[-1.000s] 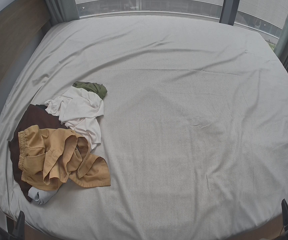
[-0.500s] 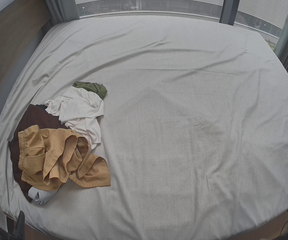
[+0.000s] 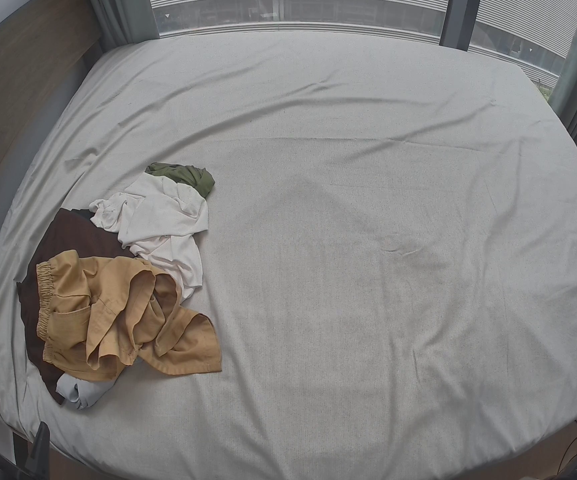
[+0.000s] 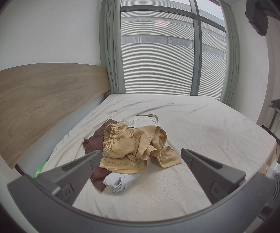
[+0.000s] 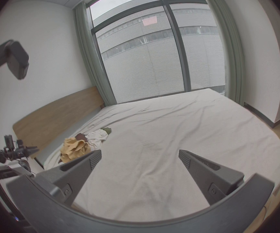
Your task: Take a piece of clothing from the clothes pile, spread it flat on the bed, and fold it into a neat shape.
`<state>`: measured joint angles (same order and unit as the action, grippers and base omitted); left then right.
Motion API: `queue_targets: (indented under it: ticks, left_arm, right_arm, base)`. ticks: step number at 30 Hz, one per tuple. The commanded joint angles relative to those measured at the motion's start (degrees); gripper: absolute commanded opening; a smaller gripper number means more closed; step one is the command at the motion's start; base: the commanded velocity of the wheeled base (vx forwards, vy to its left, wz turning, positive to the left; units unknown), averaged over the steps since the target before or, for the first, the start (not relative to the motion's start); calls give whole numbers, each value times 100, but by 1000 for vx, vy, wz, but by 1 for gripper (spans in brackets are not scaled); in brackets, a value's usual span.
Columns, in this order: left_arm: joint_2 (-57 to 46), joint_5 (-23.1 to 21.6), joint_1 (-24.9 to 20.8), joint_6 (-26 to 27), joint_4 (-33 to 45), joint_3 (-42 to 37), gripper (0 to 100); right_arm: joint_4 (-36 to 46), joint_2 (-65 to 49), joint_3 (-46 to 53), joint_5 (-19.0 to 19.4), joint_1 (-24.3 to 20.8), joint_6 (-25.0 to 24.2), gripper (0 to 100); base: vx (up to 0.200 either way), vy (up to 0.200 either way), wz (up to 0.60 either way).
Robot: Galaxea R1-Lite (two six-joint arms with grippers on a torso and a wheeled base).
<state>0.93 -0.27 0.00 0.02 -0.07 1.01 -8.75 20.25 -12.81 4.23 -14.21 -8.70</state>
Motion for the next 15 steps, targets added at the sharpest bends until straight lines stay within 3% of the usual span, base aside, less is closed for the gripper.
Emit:
queue_targets:
  ticks: [1,5,9,15]
  left_arm:
    - [-93,0,0,6,-1,-101,100]
    - [-93,0,0,6,-1,-101,100]
    - [-93,0,0,6,-1,-101,100]
    - [-93,0,0,-2,-1,-101,100]
  right_arm:
    - [-390,1130,-424,104,-231,-114,100]
    - [-1111,1974,-573,245,-205,-184,100]
    - [-1208,2686,-978,394,-222,-615,100]
    - [-1313,3767,-1329,807,-231,-720,100]
  base:
    - [0,0,0]
    - [0,0,0]
    - [0,0,0]
    - [0,0,0]
